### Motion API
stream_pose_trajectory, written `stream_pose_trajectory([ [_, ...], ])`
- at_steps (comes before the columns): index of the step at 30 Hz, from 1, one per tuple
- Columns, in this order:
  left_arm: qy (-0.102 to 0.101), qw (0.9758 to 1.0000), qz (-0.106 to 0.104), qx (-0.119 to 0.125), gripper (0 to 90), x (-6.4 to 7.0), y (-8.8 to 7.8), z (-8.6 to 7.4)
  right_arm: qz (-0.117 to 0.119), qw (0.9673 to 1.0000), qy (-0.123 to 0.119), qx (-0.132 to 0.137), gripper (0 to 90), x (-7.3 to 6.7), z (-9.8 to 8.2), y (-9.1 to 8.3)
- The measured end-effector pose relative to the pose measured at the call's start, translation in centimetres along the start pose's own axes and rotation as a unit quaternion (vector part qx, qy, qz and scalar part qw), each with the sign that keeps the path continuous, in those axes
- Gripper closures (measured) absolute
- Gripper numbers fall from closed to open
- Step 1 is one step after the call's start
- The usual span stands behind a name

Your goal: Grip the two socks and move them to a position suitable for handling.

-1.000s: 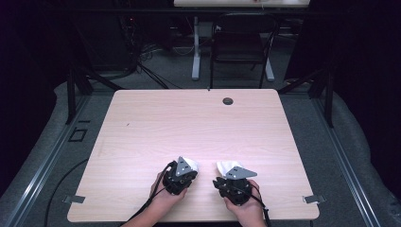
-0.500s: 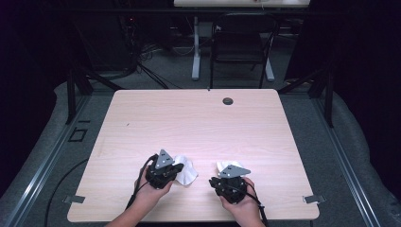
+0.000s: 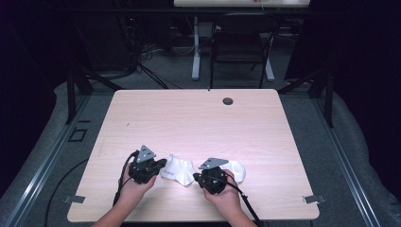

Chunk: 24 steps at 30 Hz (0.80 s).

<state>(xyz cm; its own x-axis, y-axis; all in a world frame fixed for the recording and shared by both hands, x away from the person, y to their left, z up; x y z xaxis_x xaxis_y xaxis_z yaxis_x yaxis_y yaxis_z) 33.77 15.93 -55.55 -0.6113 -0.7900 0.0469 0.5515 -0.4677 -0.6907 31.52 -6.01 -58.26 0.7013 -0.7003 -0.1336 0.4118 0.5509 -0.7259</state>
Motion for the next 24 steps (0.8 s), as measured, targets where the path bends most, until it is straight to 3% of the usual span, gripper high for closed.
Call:
stream_pose_trajectory([
  [11, -0.021, 0.9996, 0.016, -0.010, 89.3, -2.2, -0.1, -1.1, -0.018, 0.9996, -0.004, -0.021, 87.8, 0.0, 0.3, 2.3],
  [18, -0.038, 0.9983, 0.034, -0.029, 80.5, -3.8, -0.1, -2.1, -0.024, 0.9991, -0.014, -0.031, 88.8, 0.1, 0.1, 2.4],
  [24, -0.048, 0.9977, 0.045, -0.016, 77.3, -4.5, -0.7, -2.2, -0.024, 0.9992, -0.013, -0.031, 89.2, 0.2, -0.1, 2.2],
])
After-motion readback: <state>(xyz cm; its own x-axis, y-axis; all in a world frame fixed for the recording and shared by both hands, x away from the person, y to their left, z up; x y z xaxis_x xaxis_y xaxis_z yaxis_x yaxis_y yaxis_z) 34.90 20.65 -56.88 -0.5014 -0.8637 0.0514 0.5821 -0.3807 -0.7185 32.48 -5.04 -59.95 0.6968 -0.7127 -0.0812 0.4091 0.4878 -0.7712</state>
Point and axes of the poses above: each handheld gripper's, and its own axes: y roughly forward along the jaws, z roughly out of its top, x roughly to its right, the point moved 3 cm from there along y, roughly forward along the jaws, and after that the axes turned 5 degrees about -x, right-handed, at the moved point
